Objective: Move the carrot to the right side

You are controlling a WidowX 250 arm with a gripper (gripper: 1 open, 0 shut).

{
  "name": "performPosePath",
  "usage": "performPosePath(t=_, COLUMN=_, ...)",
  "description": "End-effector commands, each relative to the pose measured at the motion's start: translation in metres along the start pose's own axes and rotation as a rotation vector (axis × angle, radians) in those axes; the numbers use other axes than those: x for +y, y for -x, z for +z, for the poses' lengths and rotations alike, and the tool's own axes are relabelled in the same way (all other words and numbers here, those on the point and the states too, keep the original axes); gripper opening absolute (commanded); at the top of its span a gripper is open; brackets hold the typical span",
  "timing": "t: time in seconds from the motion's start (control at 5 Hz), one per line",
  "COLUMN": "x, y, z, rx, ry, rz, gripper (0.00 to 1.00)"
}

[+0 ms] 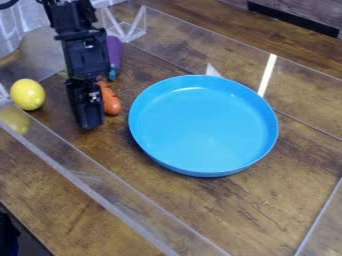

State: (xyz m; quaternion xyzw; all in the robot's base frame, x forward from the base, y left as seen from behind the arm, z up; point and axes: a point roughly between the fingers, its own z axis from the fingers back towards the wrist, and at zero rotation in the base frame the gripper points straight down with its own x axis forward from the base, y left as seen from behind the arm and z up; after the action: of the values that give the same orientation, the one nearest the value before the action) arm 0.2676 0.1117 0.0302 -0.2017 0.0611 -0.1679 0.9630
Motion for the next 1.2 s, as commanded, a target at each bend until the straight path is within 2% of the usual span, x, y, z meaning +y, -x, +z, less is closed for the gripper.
performPosePath(t=0.0, x=-0.008, y=-0.014, z=0.035, rx=-0.070, ry=-0.075, rz=-0.044, gripper=1.00)
performPosePath(t=0.4, x=-0.019, y=-0.018, z=0.052, rx=-0.111, ry=-0.088, rz=-0.053, gripper=1.00)
performPosePath(t=1.0, x=-0.021, y=-0.015, z=0.051, rx=-0.121, ry=-0.083, rz=-0.049, gripper=1.00)
